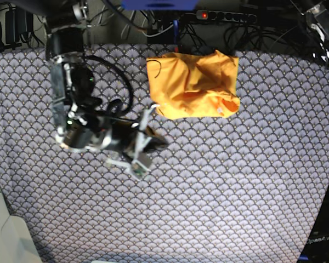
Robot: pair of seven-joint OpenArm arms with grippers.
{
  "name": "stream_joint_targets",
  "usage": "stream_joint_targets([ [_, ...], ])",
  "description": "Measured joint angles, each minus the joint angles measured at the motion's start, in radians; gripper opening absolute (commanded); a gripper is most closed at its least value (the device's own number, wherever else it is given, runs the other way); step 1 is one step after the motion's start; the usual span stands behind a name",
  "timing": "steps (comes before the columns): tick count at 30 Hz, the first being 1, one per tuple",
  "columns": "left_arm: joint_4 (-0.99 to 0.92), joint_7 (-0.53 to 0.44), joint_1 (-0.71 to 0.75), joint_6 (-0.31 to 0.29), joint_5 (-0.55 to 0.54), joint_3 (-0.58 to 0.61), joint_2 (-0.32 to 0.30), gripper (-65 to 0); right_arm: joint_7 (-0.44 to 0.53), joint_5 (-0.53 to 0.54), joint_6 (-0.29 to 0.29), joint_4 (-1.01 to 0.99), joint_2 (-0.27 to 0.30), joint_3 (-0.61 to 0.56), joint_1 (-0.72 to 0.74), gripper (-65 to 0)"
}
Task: Fold the T-shirt properly
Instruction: 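Fold the held end over the bundle with the right gripper and release it, then grasp the bundle's edge with the right gripper and pull it flat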
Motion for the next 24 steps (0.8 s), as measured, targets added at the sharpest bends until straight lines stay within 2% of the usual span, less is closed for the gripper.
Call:
stream_joint_targets([
  [4,-0.011,-0.019,-0.005,0.0,-0.008,0.003,0.0,-65.0,0.033,0.002,0.0,0.0,0.014,0.046,-0.098,-65.0],
  [10,-0.007,-0.014,-0.006,0.0,-0.001,0.004,0.0,-65.0,0.149,0.011,0.0,0.0,0.014,0.038,-0.224,-65.0],
  [18,-0.008,-0.014,-0.007,0.0,-0.001,0.004,0.002,-65.0,0.17,0.004,0.0,-0.004,0.014,0.037,-0.298,-65.0],
  [20,-0.008,-0.014,-0.005,-0.001,-0.001,0.004,0.001,-65.0,0.171,-0.005,0.0,-0.004,0.018,0.008,-0.31,-65.0],
  [24,-0.008,-0.014,-0.005,0.0,-0.001,0.003,0.002,-65.0,0.175,-0.004,0.0,-0.001,0.021,-0.122,-0.308,-65.0],
])
